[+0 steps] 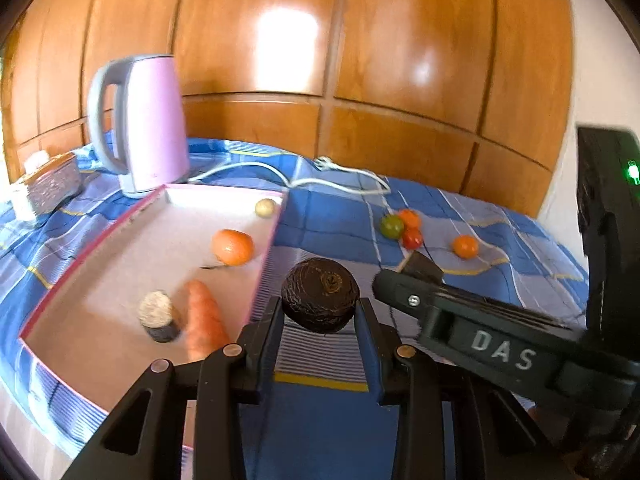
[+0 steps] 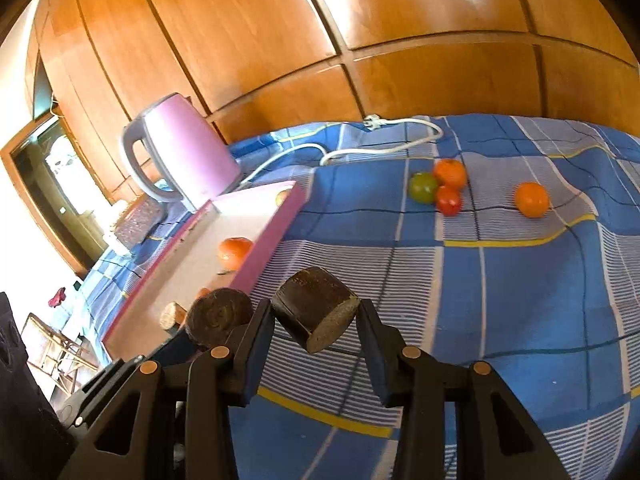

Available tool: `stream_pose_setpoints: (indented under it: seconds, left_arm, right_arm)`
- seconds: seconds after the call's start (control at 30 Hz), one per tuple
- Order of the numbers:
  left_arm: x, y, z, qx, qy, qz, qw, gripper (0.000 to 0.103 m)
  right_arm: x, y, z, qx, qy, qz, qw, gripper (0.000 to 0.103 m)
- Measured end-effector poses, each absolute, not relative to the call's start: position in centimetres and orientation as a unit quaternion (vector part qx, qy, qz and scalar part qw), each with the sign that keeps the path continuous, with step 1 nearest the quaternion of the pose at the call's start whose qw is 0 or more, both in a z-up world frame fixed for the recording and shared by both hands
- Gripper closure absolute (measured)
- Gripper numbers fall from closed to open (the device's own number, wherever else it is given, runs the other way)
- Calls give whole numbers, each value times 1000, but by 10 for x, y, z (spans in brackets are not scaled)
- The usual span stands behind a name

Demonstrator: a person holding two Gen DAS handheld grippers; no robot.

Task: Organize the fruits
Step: 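Carry the dark fruit and dark block into the pink tray and open both grippers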

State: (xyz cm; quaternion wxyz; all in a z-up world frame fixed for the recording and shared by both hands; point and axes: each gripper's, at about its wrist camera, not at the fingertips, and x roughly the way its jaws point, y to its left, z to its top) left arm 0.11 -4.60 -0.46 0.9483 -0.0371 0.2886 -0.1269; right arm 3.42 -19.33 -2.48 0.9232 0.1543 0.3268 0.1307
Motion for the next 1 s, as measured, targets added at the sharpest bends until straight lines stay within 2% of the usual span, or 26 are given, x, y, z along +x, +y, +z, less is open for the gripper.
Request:
stream_pose_setpoints:
  seconds: [0.47,0.77,1.0]
  left_arm:
    - [12,33,13,-117,255,25,960,67]
    - [30,75,-7,-190,295,103,931,66]
    - [35,76,-11,-192,296,114,929,66]
  right_arm:
    - [59,-133,2,145,321,180,918,60]
    - [81,-87,-3,114,345,201,910,60]
    - [97,-70,-2,115,354,216,903,58]
